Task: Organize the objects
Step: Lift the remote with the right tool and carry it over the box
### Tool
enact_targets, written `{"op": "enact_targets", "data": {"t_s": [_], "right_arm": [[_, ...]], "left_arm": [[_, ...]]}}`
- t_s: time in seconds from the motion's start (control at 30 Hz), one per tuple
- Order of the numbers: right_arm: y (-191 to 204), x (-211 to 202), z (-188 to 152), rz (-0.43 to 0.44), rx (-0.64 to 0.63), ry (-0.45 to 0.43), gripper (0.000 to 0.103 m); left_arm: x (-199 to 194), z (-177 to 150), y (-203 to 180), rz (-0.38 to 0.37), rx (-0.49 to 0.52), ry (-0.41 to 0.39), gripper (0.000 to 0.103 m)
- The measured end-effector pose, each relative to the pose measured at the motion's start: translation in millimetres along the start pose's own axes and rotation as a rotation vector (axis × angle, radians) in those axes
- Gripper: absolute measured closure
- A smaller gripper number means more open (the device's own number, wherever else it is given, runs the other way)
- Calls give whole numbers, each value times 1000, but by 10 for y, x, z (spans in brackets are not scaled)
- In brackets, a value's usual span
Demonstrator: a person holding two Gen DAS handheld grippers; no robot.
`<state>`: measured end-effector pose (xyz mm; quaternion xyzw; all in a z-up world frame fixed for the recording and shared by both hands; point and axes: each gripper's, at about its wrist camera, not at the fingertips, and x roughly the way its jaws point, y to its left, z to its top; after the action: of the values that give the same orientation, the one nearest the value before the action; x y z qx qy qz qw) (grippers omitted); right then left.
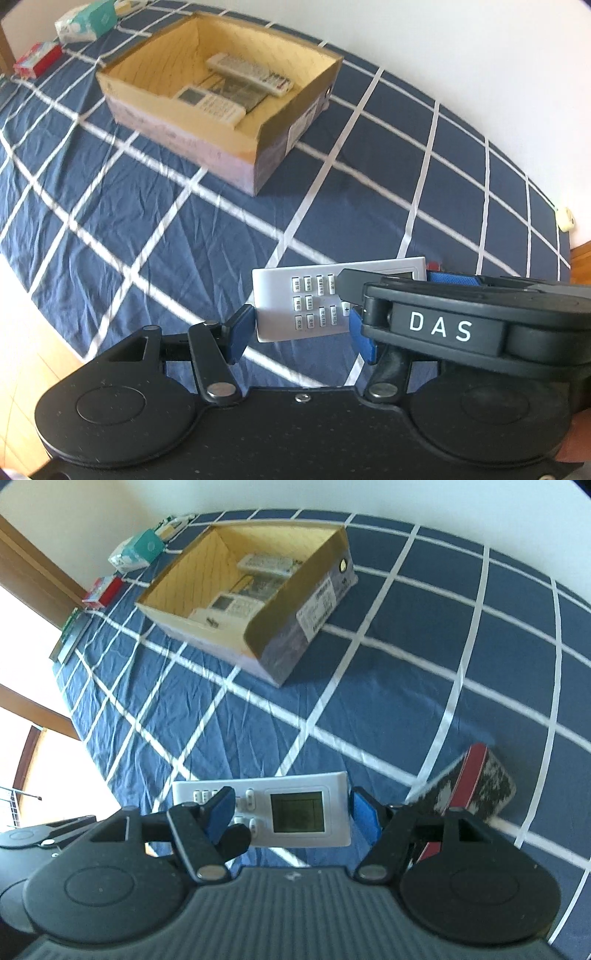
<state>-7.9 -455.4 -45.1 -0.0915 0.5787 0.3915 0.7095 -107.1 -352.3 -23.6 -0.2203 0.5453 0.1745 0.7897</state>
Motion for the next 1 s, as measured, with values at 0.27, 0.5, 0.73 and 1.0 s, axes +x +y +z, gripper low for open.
{"op": "enact_targets", "data": {"t_s": [0.27, 0.5, 0.73, 1.0], "right_arm": [[-112, -66, 298, 10, 14, -34, 35], [-124, -19, 494, 6, 47, -56, 35], [-19, 130, 721, -41, 123, -92, 35], [259, 301, 919, -106, 260, -127, 35]], "left_arm": [[-11, 297, -126, 8, 27, -22, 48], [69, 562, -106, 3, 76, -22, 48], [214, 907, 72, -45, 173, -13, 48], [262, 1265, 366, -90, 314, 21, 48]]}}
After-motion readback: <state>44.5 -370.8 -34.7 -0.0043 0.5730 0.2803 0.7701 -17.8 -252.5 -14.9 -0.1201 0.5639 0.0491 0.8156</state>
